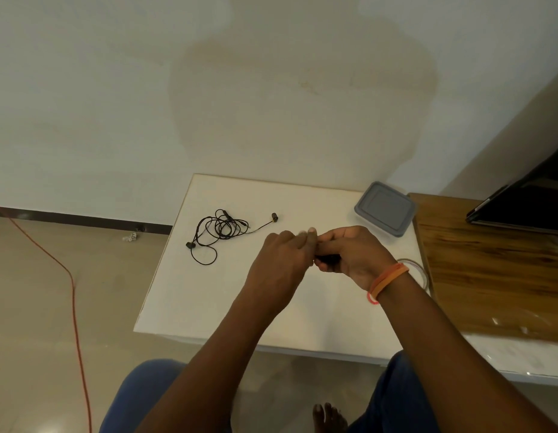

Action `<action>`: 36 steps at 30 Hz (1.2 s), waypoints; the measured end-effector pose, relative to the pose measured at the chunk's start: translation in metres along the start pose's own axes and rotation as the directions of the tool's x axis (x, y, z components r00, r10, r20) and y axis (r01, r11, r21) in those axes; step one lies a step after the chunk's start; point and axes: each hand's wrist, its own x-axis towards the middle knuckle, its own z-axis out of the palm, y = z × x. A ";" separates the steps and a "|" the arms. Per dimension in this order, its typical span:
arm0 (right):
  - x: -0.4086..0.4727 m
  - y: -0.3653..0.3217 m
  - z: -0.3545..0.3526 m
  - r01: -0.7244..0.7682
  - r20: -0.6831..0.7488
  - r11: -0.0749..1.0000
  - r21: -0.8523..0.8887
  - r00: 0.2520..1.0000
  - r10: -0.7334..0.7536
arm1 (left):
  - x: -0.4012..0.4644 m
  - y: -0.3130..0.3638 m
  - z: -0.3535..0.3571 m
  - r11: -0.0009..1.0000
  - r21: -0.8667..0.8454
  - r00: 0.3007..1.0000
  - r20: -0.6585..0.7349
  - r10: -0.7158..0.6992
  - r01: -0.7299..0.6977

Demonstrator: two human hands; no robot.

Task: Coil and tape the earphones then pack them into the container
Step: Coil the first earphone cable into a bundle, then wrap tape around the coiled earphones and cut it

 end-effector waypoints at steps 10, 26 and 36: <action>0.002 -0.004 -0.005 0.102 0.047 0.967 -0.233 0.995 -0.093 | 0.005 -0.005 0.000 0.993 -0.112 0.997 -0.074 0.038 -0.046; 0.013 -0.001 -0.081 -0.047 -0.371 0.999 0.019 0.927 0.050 | -0.001 0.002 0.006 -0.063 -0.755 0.598 0.564 -0.570 0.653; 0.018 0.042 -0.146 -0.192 -0.500 0.821 -0.537 0.857 -0.127 | 0.005 0.013 0.016 -0.099 -0.651 0.521 0.680 -0.516 0.752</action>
